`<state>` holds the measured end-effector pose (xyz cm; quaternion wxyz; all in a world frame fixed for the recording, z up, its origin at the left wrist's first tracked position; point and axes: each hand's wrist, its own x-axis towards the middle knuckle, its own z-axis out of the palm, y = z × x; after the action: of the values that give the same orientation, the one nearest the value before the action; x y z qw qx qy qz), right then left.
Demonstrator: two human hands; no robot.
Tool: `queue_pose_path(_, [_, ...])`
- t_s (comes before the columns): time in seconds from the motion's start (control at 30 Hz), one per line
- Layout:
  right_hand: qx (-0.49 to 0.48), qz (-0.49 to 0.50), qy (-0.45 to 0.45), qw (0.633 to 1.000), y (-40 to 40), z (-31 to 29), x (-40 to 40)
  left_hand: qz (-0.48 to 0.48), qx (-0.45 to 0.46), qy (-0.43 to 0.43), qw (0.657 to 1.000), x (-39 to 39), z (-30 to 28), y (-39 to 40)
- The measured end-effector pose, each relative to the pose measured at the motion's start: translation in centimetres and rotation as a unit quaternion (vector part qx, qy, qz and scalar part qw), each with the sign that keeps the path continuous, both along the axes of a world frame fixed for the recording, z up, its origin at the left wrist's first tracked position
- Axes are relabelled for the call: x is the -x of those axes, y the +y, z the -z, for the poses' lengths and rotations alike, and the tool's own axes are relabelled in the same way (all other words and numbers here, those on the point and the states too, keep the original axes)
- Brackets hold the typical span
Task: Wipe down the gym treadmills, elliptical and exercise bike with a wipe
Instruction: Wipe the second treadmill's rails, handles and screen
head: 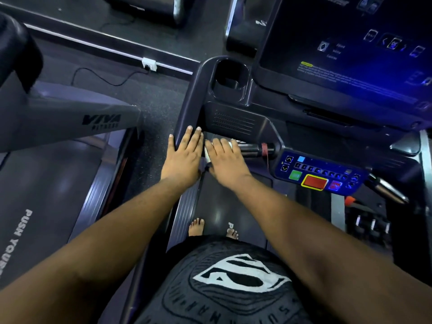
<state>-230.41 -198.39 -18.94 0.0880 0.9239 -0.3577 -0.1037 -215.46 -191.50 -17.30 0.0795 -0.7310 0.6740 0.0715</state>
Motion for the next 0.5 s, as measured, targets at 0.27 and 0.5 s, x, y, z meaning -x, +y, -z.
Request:
queue_pose_path(0.27, [-0.053, 0.068, -0.001, 0.996, -3.9, -2.7, 2.3, -0.001, 0.002, 0.0, 1.0, 0.0, 0.3, -0.1])
queue_pose_path(0.5, [0.015, -0.016, -0.043, 0.999, -1.4, -1.2, 5.6, 0.001, -0.002, 0.011, 1.0, -0.1, 0.4, -0.1])
